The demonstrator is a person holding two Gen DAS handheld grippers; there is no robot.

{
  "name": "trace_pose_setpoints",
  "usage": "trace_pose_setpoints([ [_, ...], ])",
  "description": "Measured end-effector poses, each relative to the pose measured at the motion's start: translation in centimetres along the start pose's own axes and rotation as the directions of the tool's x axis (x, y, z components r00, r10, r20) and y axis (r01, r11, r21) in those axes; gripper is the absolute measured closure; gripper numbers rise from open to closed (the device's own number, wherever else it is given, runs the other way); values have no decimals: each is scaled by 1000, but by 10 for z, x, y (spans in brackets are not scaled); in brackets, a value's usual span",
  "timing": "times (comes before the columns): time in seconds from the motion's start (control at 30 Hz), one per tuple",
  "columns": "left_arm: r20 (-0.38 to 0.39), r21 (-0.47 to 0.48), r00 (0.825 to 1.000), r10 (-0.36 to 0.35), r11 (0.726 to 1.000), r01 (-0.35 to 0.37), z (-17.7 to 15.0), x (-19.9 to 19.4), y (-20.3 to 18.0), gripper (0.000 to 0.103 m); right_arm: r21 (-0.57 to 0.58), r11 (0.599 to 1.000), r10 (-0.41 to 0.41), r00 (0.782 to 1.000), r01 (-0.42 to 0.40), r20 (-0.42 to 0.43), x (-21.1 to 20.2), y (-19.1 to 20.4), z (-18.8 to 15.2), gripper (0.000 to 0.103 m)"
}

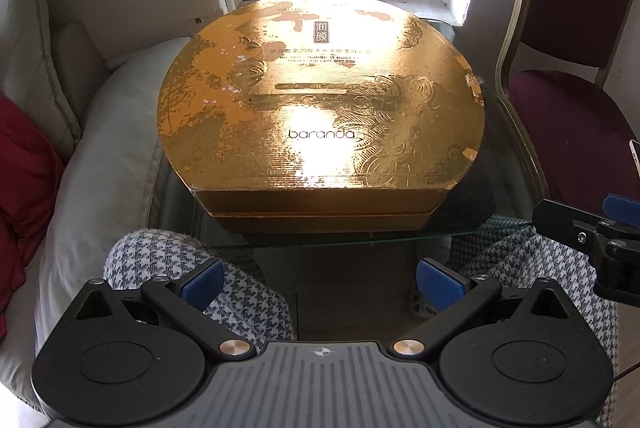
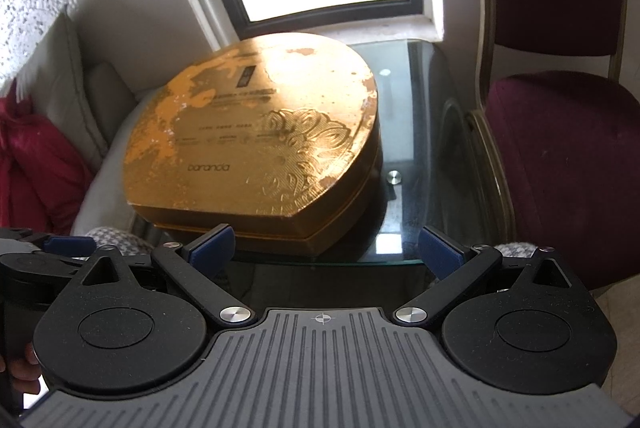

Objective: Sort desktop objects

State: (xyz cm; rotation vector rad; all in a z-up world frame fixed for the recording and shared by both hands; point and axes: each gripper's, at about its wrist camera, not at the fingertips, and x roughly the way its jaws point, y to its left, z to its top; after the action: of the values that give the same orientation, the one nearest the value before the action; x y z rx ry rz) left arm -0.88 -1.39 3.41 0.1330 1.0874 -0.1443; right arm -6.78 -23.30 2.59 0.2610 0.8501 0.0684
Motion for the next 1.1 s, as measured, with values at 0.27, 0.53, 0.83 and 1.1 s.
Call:
trace_pose_setpoints([
  [0.27,3,-2,1000,-2,1000,2,-2,-1,1,1,-2,1000,1,1000,-1,2,-1,-1,0,2],
  [0.53,3,-9,1000,0,1000,0,-3,-2,2,1,-3,1000,1,1000,-1,6,-2,1,-1,2],
  [0.83,-2,-8,1000,7,1000,-7,-3,0,3,1,2,1000,0,1000,0,4,-2,-1,-1,2],
  [1.1,-11,-3,1000,5,1000,-5,-3,2,2,1,5,1000,0,1000,0,-3,1,-2,-2,2],
])
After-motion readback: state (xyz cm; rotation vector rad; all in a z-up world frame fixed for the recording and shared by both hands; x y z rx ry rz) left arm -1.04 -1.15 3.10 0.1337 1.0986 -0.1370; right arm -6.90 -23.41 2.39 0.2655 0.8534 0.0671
